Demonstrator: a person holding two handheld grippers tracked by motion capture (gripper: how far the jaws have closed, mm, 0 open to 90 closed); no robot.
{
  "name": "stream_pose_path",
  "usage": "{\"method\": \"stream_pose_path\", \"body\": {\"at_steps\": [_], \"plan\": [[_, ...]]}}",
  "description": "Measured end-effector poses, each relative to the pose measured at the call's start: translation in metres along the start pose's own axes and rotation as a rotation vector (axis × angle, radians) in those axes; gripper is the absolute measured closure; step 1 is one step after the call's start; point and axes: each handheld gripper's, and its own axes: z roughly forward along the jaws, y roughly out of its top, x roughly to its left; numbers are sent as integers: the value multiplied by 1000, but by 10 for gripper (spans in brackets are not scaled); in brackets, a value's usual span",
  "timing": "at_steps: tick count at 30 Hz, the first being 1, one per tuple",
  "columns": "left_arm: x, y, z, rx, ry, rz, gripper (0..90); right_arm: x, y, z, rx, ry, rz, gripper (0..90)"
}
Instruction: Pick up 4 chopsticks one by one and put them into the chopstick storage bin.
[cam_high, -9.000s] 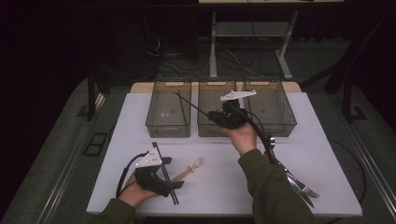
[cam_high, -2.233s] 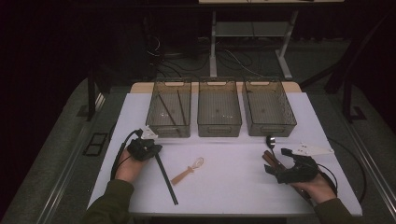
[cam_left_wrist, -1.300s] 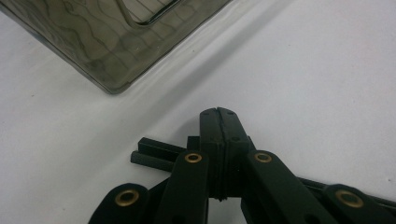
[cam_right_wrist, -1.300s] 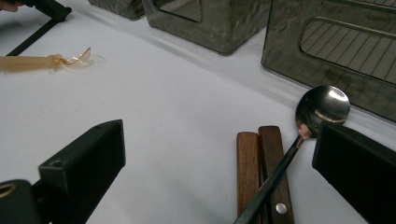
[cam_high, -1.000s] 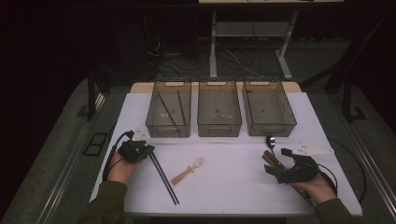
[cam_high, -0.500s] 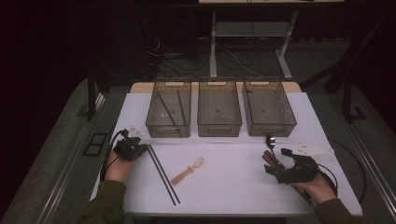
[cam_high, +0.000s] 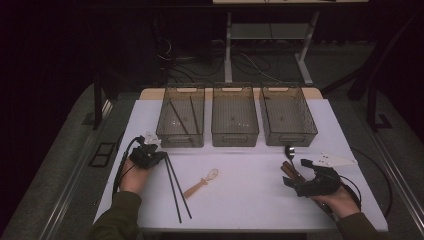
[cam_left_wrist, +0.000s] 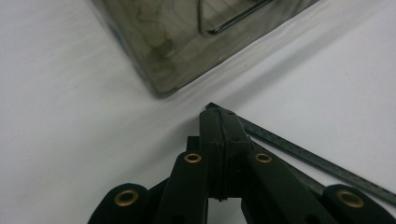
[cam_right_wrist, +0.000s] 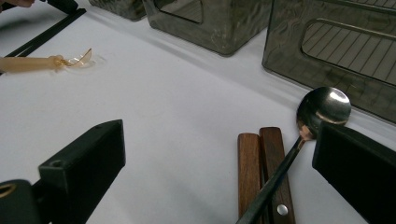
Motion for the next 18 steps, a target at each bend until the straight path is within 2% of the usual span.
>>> {"method": "stream_pose_path", "body": {"at_steps": [4,18], "plan": [[-2,3,2,-4,-4,-3,895,0,0,0,-4,0,2,25],[-17,20,15,-7,-32,42,896,-1,0,0,-1,3,2,25]]}}
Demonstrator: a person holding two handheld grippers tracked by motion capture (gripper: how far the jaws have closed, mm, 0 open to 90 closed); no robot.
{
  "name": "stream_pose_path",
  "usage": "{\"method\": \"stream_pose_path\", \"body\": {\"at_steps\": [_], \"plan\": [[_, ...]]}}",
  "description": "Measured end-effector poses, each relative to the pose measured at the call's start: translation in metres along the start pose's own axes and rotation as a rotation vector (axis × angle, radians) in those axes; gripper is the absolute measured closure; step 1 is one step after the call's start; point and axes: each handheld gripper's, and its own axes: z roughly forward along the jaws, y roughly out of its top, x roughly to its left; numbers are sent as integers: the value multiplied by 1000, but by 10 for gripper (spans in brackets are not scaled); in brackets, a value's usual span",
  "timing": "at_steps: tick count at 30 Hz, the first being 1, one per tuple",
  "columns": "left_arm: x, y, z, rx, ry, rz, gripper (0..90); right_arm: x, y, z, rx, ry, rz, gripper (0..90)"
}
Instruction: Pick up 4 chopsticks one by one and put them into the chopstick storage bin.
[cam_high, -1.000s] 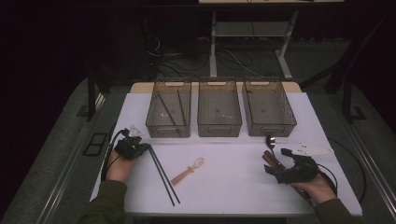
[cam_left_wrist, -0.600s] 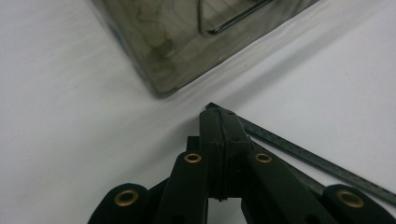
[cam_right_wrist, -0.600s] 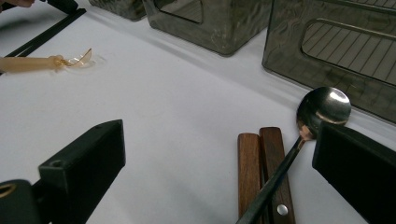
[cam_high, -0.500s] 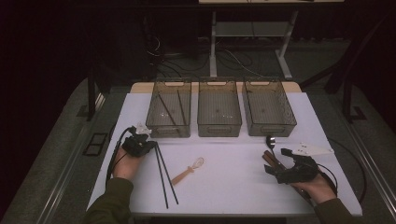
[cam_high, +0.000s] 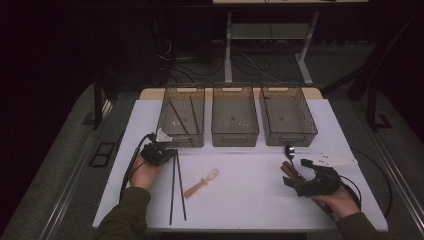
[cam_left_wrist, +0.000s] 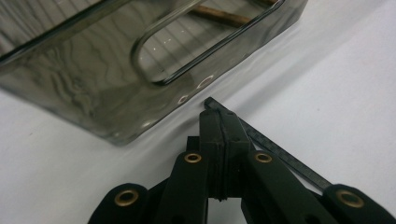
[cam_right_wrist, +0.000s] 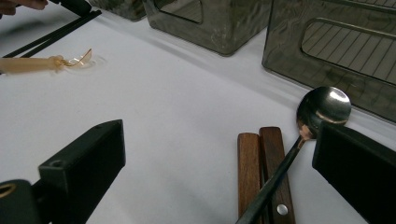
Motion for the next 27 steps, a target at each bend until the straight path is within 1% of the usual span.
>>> {"method": "stream_pose_path", "body": {"at_steps": [4,7,9,21,23,26,27], "plan": [[-4,4,3,-2,-18,8,895,0,0,0,0,0,1,25],[-7,7,5,-2,-21,18,896,0,0,0,-2,1,0,25],[-12,11,8,-6,-27,28,896,0,0,0,-3,0,2,25],[-29,24,18,-12,-67,64,895,0,0,0,-8,1,7,25],[-32,26,19,-15,-69,72,896,0,0,-1,-8,1,7,25],[-35,27,20,-17,-78,73,896,0,0,-1,-9,1,8,25],[-37,28,21,-17,-81,82,896,0,0,-1,-9,1,7,25]]}}
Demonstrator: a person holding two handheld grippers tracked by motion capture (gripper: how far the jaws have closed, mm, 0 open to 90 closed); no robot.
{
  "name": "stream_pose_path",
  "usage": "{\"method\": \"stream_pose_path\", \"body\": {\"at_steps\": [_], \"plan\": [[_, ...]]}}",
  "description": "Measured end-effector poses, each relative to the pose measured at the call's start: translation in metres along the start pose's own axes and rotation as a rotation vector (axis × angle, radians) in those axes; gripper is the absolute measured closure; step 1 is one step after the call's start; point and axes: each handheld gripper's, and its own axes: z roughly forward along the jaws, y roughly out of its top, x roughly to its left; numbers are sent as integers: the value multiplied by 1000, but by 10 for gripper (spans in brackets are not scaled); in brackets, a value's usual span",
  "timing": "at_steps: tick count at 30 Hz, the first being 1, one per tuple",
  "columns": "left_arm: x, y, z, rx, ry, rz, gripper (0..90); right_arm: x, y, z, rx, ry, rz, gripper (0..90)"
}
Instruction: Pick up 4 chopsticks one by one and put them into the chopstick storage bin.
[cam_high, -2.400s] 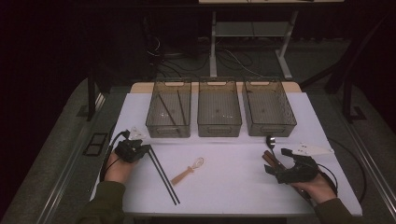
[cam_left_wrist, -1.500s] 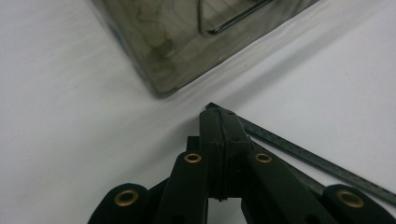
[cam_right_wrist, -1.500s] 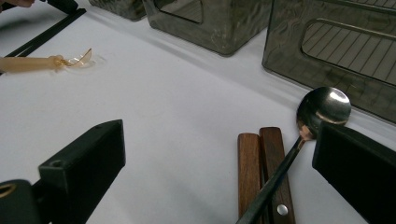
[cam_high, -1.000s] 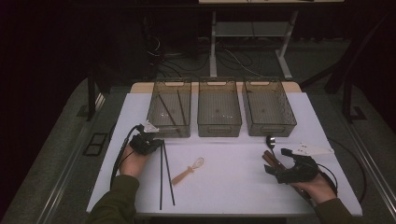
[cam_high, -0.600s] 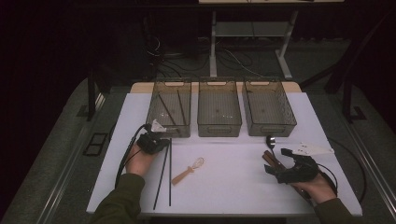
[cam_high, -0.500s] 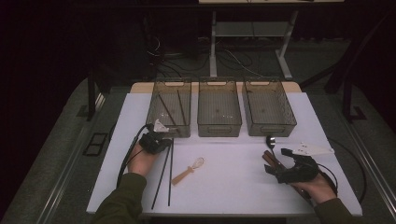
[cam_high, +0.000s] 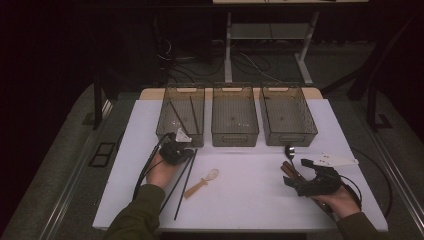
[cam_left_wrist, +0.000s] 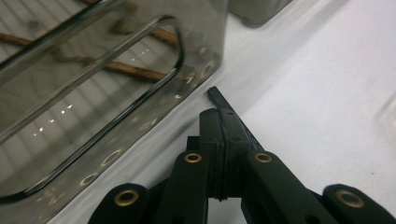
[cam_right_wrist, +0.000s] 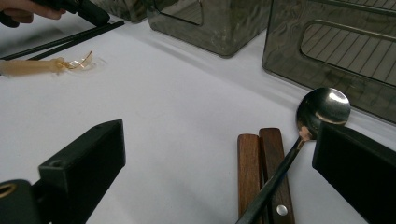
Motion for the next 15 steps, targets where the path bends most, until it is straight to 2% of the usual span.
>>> {"method": "stream_pose_path", "body": {"at_steps": [8,15], "plan": [[-8,3,2,-6,-42,21,896,0,0,0,1,0,-3,25],[-18,8,5,-8,-78,61,896,0,0,0,2,1,-4,25]]}}
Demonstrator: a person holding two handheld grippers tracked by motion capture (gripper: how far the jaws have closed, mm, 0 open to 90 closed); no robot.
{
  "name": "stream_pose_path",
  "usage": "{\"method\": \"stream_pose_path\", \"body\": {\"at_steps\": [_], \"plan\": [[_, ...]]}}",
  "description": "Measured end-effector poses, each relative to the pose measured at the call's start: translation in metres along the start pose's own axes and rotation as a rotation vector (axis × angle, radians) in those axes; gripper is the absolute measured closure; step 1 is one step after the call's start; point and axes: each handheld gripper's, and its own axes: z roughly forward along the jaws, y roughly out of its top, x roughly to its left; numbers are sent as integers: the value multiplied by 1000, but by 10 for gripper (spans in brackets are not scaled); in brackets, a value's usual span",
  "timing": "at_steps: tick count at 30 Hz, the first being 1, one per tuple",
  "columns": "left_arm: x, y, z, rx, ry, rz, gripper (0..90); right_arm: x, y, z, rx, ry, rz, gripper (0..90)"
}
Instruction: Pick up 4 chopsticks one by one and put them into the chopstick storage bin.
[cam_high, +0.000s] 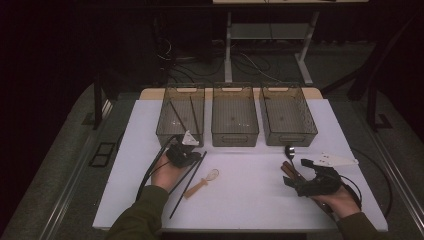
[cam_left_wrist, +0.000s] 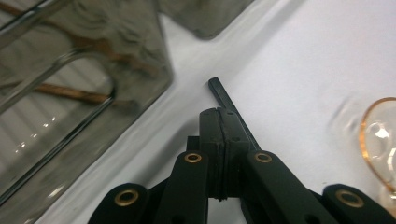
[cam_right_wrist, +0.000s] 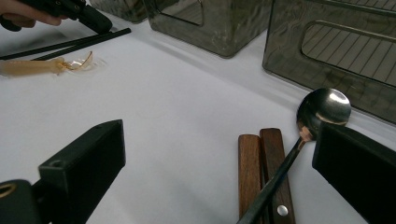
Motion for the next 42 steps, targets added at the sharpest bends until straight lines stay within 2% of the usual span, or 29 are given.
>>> {"method": "stream_pose_path", "body": {"at_steps": [2,4,5,11,16,18,19,20,24,26,30,33,34,36,40,42], "plan": [[-1,1,1,-4,-8,1,896,0,0,0,0,0,0,25],[-4,3,2,-8,-32,22,896,0,0,0,0,0,0,25],[-6,2,3,-13,-40,9,896,0,0,0,0,0,0,25],[-7,2,4,-24,-58,9,895,0,0,0,1,0,-1,25],[-3,1,-4,-46,-57,-2,886,0,0,0,0,1,-3,25],[-2,-2,-16,-77,-56,-23,849,0,0,0,-1,1,-2,25],[-2,-2,-16,-77,-56,-23,826,0,0,0,-1,0,-2,25],[-3,-6,-24,-88,-50,-26,798,0,0,0,-1,-1,-2,25],[-7,-17,-36,-90,-43,-35,716,0,0,-1,-5,-5,-1,25],[-12,-31,-48,-86,-35,-40,702,0,0,-1,-4,-5,-4,25],[-19,-49,-62,-101,-44,-87,715,1,0,-1,0,-3,-7,25],[-22,-57,-67,-99,-49,-102,735,2,0,-1,-2,-6,-7,25],[-25,-63,-67,-72,-32,-101,738,2,1,-1,-2,-6,-7,25],[-27,-68,-66,-58,-33,-109,748,2,1,-1,-3,-7,-7,25],[-27,-69,-62,-36,-29,-113,763,2,1,-1,-1,-8,-9,25],[-26,-71,-59,-23,-41,-116,774,3,1,-1,-1,-7,-9,25]]}}
